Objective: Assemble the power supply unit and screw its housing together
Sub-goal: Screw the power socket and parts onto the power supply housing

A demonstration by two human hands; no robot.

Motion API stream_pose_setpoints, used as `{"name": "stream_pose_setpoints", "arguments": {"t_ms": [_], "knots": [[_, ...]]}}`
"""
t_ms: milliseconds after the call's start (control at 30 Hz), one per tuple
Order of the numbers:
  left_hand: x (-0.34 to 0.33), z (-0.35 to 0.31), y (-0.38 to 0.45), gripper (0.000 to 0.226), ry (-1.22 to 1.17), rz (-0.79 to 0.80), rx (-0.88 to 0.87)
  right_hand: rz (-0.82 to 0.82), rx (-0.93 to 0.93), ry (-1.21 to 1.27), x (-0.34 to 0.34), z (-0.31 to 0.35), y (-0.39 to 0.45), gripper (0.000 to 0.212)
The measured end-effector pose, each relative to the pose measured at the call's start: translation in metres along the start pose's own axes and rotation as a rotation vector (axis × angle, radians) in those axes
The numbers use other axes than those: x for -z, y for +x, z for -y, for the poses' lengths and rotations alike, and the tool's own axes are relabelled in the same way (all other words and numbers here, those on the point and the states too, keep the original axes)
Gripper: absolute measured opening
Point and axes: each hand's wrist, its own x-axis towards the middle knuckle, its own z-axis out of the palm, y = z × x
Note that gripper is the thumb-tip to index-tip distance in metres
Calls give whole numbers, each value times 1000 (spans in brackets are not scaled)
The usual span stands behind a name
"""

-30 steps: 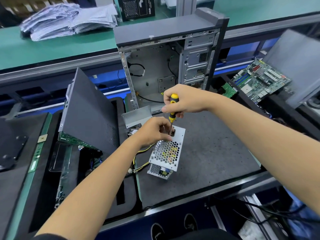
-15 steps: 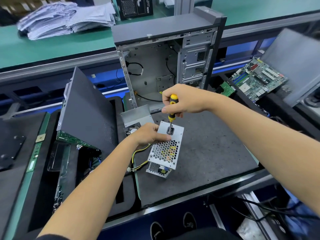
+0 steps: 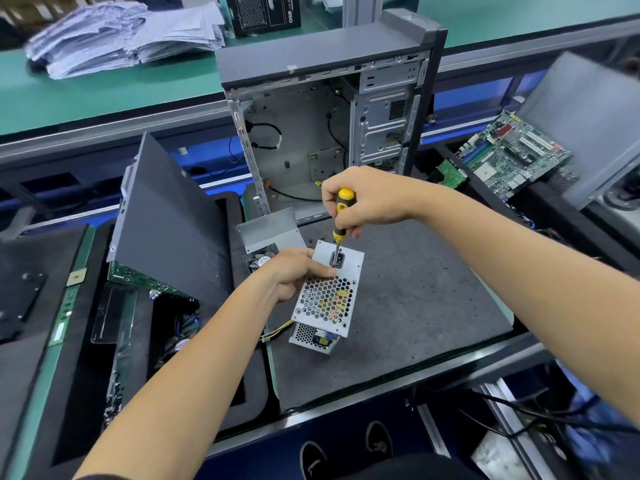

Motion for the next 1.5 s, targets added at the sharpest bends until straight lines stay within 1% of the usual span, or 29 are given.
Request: {"name": "stream_pose_setpoints", "arguments": {"t_ms": [167, 267, 333, 367, 433, 500, 533, 600, 700, 767, 800, 867, 933, 1000, 1067, 1100, 1167, 1200, 1267, 1300, 1333, 1367, 1433, 1467, 1500], "knots": [[0, -1, 0, 22, 3, 2, 2, -33, 64, -343, 5, 12, -4, 11], [0, -3, 0, 22, 6, 3, 8, -14, 42, -584, -1, 20, -4, 17], [1, -3, -1, 21, 4, 9, 14, -21, 26, -692, -8, 24, -3, 19], [1, -3, -1, 21, 3, 11, 13, -18, 31, -707, -10, 25, -4, 18], [0, -3, -2, 22, -3, 7, 6, 68, 28, -672, -9, 28, -6, 10], [0, -3, -2, 24, -3, 3, 4, 151, 5, -607, -4, 30, -9, 14], [0, -3, -2, 24, 3, 2, 5, 144, 7, -599, -3, 31, -8, 14], [0, -5, -3, 22, 17, 2, 4, 48, 15, -653, -5, 33, -7, 10], [0, -6, -4, 20, 19, -3, -4, -60, 9, -772, -13, 32, -5, 34], [-1, -5, -4, 20, 13, -8, -11, -75, 9, -834, -15, 31, -8, 38], [-1, -5, -4, 21, 8, -9, -13, -53, 8, -814, -14, 31, -10, 33], [-1, -6, -5, 21, 7, 1, -16, 57, 29, -692, -11, 31, -14, 16], [-2, -6, -5, 21, 9, 8, -11, 113, 74, -607, -9, 33, -14, 15], [-2, -7, -6, 21, 7, 3, -9, 37, 76, -668, -10, 37, -12, 15], [-1, -7, -5, 21, 6, 0, -11, -53, 30, -770, -14, 39, -11, 25], [-1, -7, -4, 20, 10, 1, -10, -76, 3, -814, -16, 38, -11, 31], [-1, -7, -4, 20, 24, 2, -11, -87, -15, -864, -16, 38, -12, 32], [0, -7, -3, 20, 26, 2, -16, -49, -21, -837, -14, 38, -13, 28], [0, -7, -3, 20, 23, -1, -23, 78, -6, -711, -11, 38, -15, 14], [-1, -7, -3, 19, 25, -5, -24, 113, 18, -670, -9, 38, -15, 10], [-1, -7, -2, 19, 29, -10, -23, 109, 37, -672, -8, 39, -14, 9], [-1, -7, -2, 19, 34, -13, -23, 76, 44, -708, -9, 39, -13, 11], [-1, -8, -2, 19, 39, -18, -23, -23, 31, -813, -13, 40, -9, 31], [-1, -8, -2, 19, 39, -18, -22, -53, 12, -838, -14, 40, -8, 36], [-1, -8, -2, 19, 41, -16, -21, -70, 1, -853, -15, 39, -7, 37]]}}
